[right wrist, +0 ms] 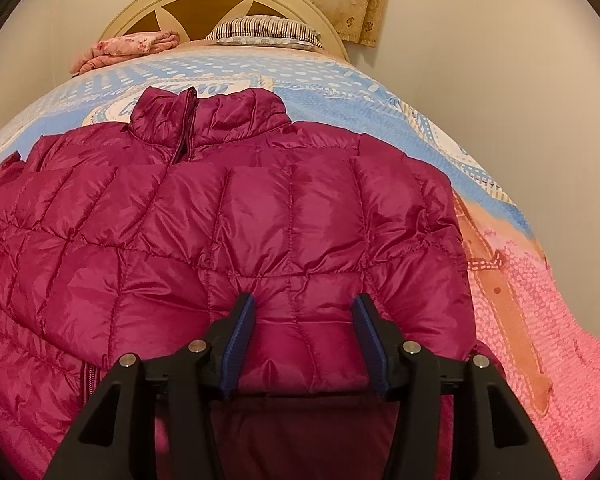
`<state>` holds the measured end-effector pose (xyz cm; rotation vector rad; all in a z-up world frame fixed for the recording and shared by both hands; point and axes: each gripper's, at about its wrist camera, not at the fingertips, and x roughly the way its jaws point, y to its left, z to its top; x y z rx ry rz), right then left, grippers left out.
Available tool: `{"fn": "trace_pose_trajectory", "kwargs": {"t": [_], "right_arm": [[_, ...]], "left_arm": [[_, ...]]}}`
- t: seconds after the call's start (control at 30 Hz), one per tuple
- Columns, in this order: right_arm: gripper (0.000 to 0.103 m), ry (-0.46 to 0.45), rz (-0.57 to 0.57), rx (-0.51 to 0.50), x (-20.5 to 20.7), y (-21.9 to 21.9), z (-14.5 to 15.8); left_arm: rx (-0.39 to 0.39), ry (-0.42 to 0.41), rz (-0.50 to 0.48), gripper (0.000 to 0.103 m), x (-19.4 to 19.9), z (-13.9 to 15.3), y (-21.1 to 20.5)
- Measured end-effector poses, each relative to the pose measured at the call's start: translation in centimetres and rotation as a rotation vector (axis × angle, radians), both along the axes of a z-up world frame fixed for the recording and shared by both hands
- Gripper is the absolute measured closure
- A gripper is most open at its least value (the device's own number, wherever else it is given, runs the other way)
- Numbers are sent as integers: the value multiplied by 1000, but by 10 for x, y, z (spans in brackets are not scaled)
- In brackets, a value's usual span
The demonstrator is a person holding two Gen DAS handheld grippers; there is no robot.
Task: Fold large clothes
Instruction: 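Grasp the other jacket sleeve with the left gripper and lift it, then lay the held sleeve across the jacket front and open the left gripper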
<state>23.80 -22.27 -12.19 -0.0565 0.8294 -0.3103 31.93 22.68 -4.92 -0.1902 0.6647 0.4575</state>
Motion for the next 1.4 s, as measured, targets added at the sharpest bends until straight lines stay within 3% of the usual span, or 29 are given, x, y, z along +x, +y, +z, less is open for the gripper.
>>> {"fn": "trace_pose_trajectory", "kwargs": {"t": [0.23, 0.4, 0.6, 0.73, 0.93, 1.17, 1.4], "right_arm": [[50, -5, 0, 15, -1, -1, 0], [50, -6, 0, 18, -2, -1, 0], [49, -5, -2, 13, -2, -1, 0], [49, -7, -4, 18, -2, -2, 0], [48, -14, -4, 46, -3, -5, 0], [48, -20, -5, 69, -5, -7, 1], [47, -23, -6, 81, -7, -8, 1]], "left_arm": [[94, -110, -118, 81, -19, 54, -67], [139, -129, -224, 81, -27, 65, -114], [137, -155, -441, 81, -46, 71, -187], [156, -122, -567, 81, -55, 55, -244], [145, -20, -660, 81, -59, 11, -291], [119, 80, -667, 81, -54, -27, -309], [133, 98, -669, 81, -55, -43, -319]]}}
